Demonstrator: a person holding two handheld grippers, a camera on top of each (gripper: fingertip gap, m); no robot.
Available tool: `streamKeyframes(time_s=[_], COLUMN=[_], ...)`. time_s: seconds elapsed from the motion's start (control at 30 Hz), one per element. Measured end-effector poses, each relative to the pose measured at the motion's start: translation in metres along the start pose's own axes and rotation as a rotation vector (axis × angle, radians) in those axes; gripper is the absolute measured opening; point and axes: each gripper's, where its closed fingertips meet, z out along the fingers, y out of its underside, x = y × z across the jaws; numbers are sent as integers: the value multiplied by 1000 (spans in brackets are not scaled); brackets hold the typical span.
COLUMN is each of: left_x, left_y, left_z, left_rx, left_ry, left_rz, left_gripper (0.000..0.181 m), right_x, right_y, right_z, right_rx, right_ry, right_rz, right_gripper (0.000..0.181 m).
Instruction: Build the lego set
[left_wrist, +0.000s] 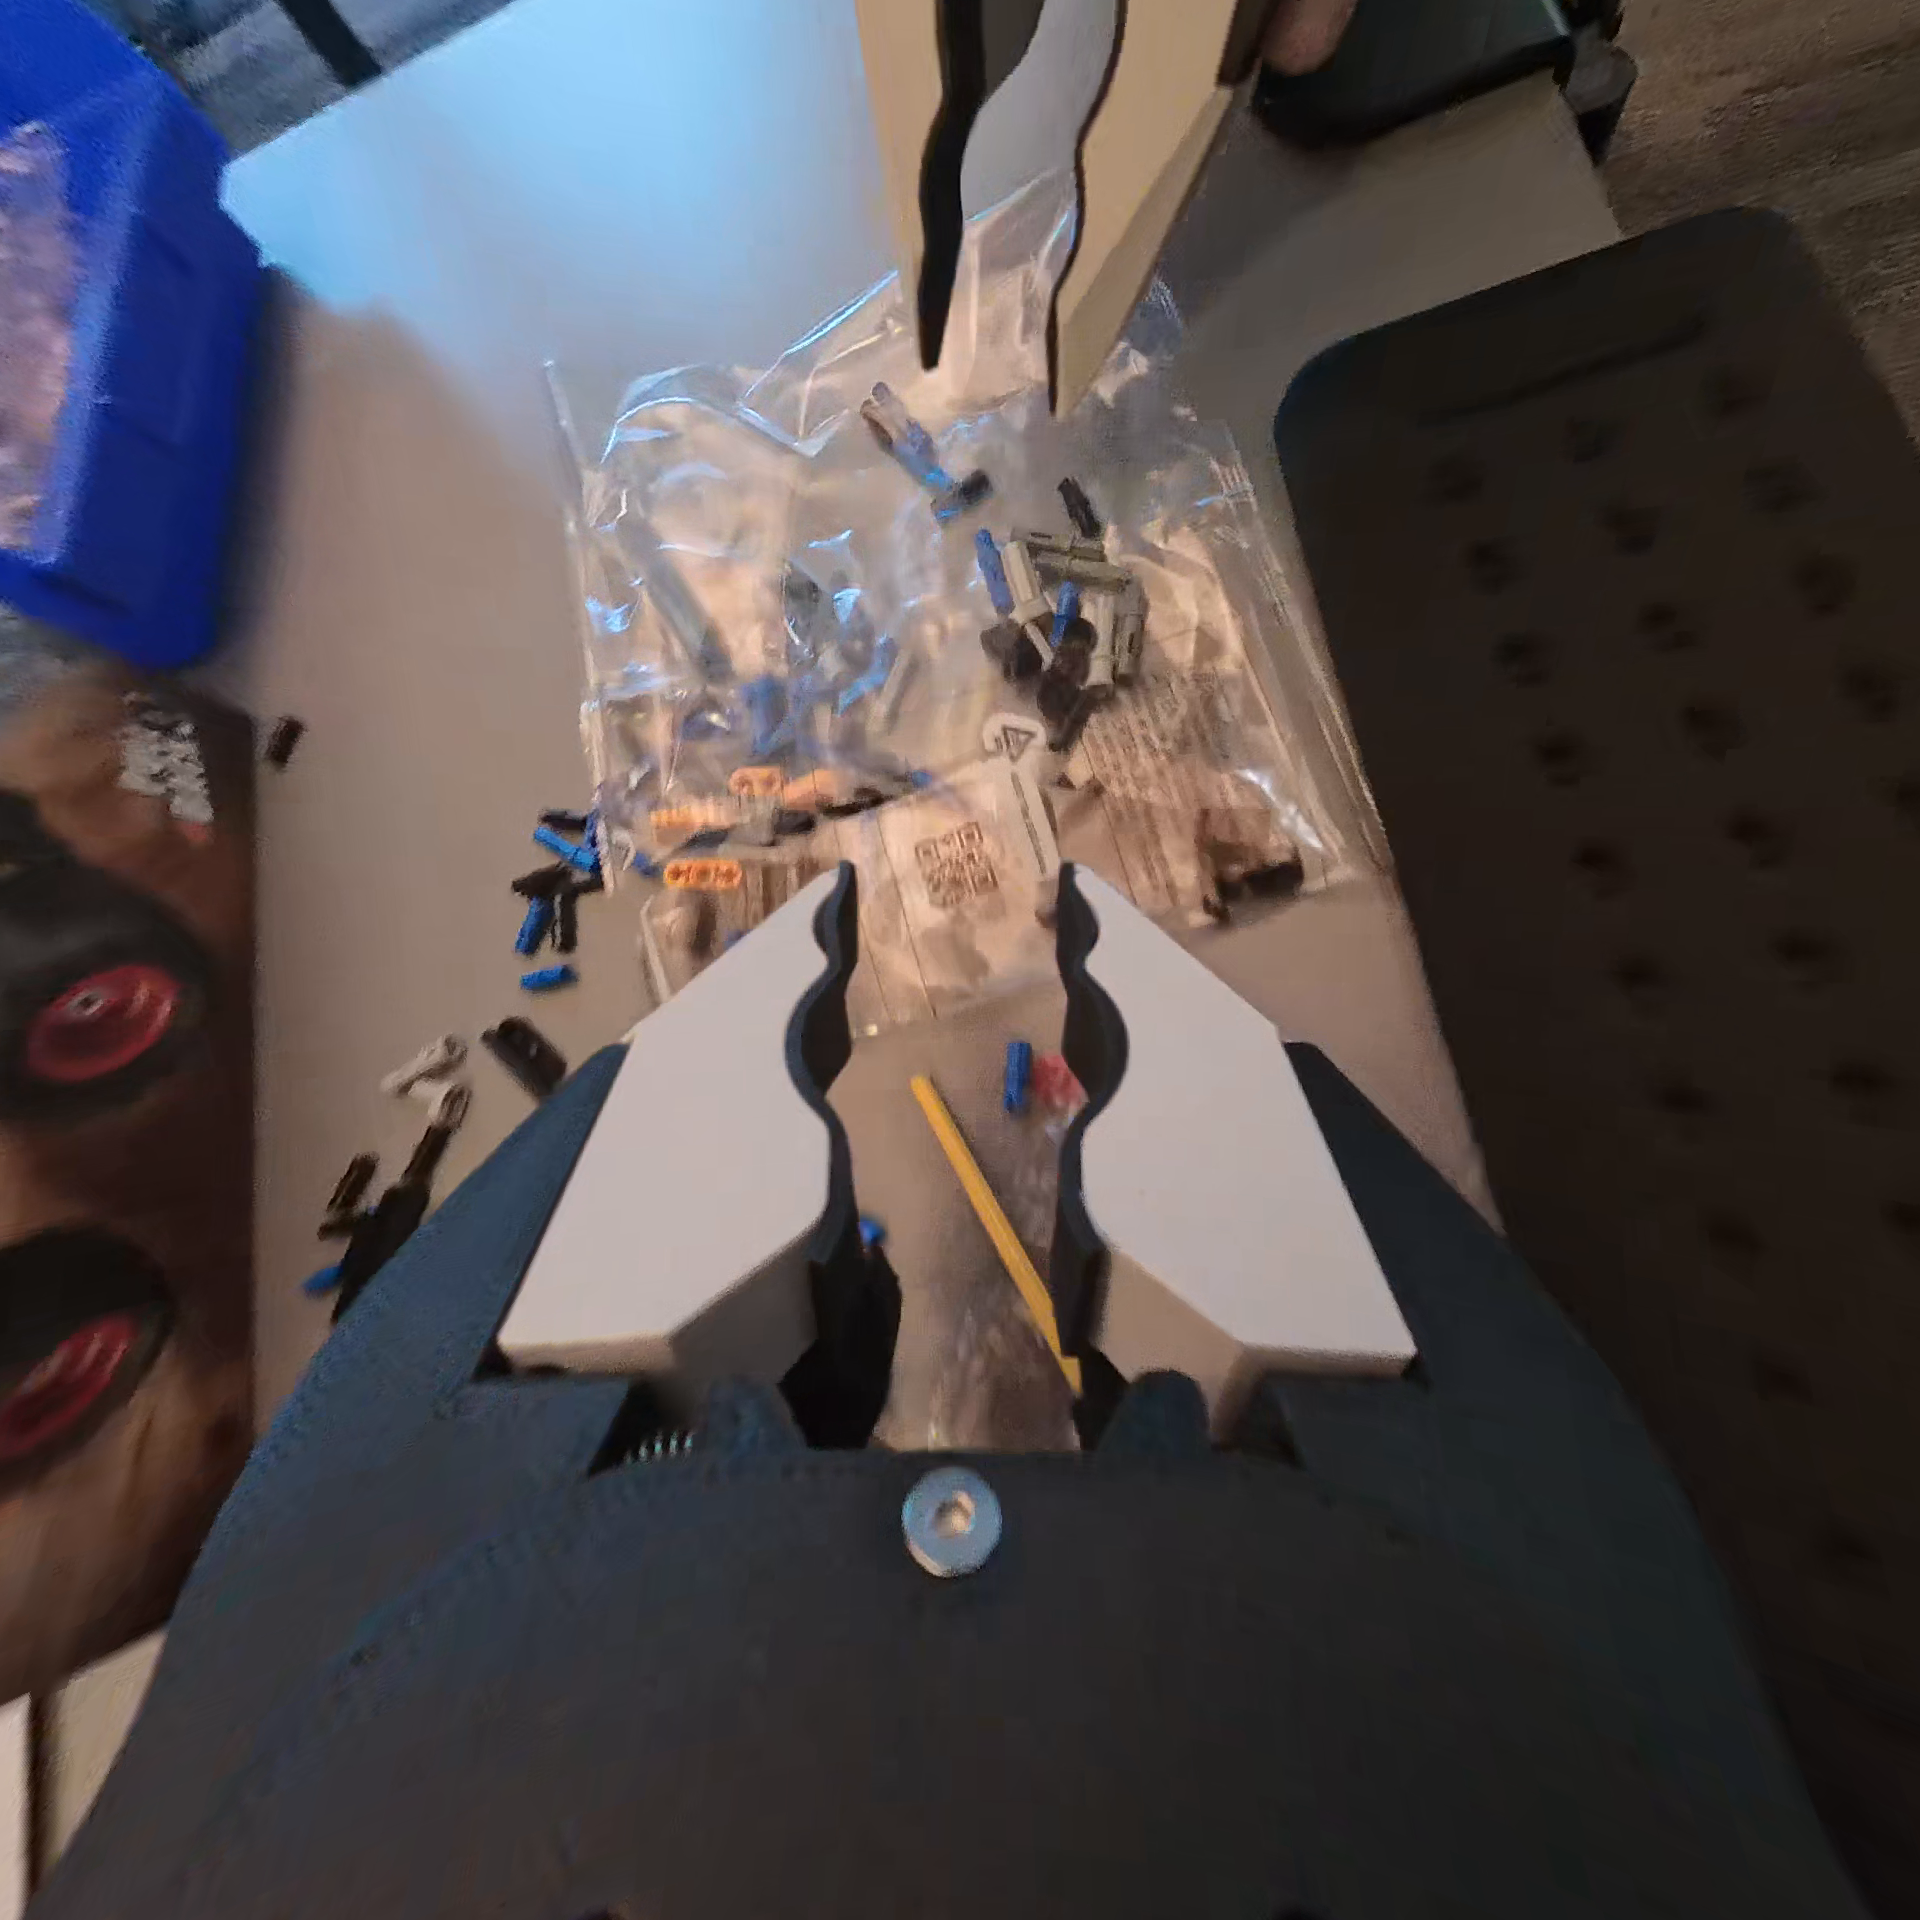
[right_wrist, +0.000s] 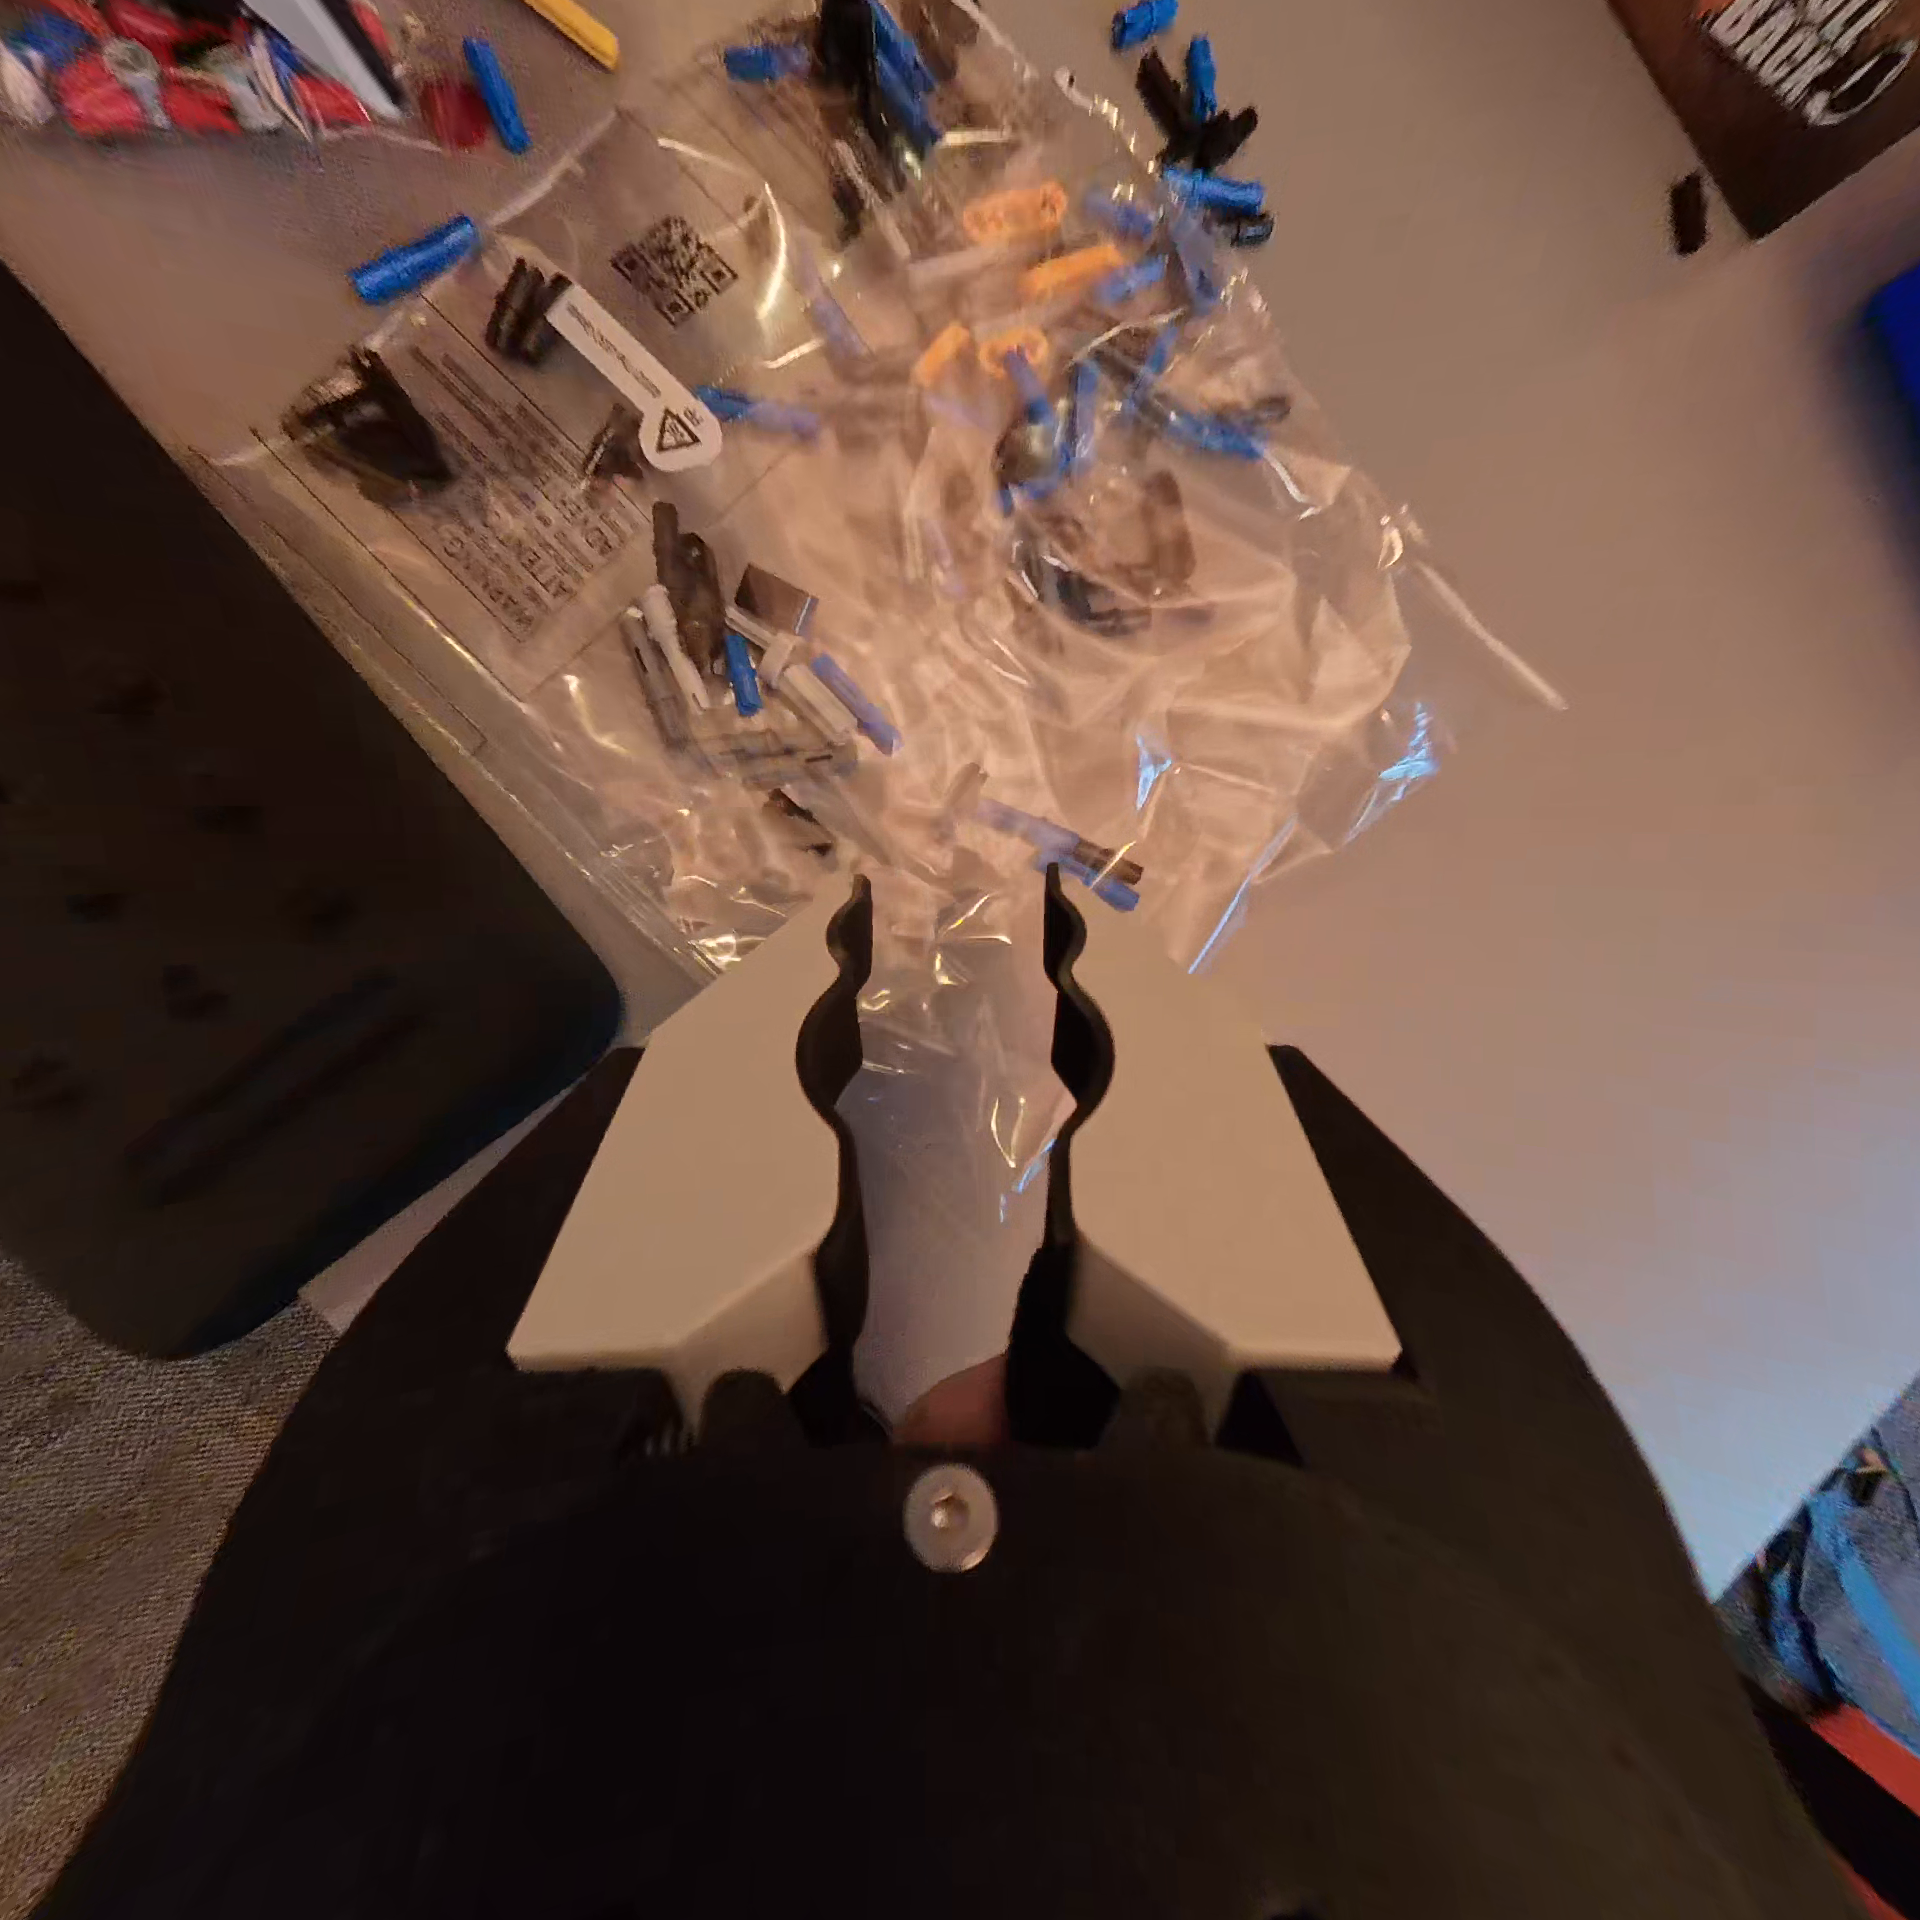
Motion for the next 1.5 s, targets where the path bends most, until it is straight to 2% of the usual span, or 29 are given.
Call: streamKeyframes(time_s=[0.17,0.27,0.37,0.47,0.6,0.77,1.1,1.33,1.5], left_x=[-10,-13,-12,-9,-3,10,17,14,13], left_y=[2,6,0,-11,-27,-35,-53,-33,-18], left_z=[39,50,54,54,51,55,70,73,67], left_rx=[-40,-89,-75,-27,54,77,97,-8,2], left_ry=[68,77,103,112,163,232,285,268,239], left_rz=[-34,-37,-43,-11,-99,-143,-24,-5,-93], left_gripper=[30,26,25,21,17,12,9,0,0], right_x=[-8,-9,-9,-8,-8,-9,-11,-6,-5], right_y=[4,4,4,4,3,2,-2,-1,-10], right_z=[12,13,14,14,15,15,18,15,-11], right_rx=[52,87,117,145,171,197,215,185,231], right_ry=[-51,-66,-75,-76,-76,-84,-104,-73,-22], right_rz=[29,45,56,74,87,92,80,77,112], right_gripper=[22,11,0,0,0,0,0,0,24])
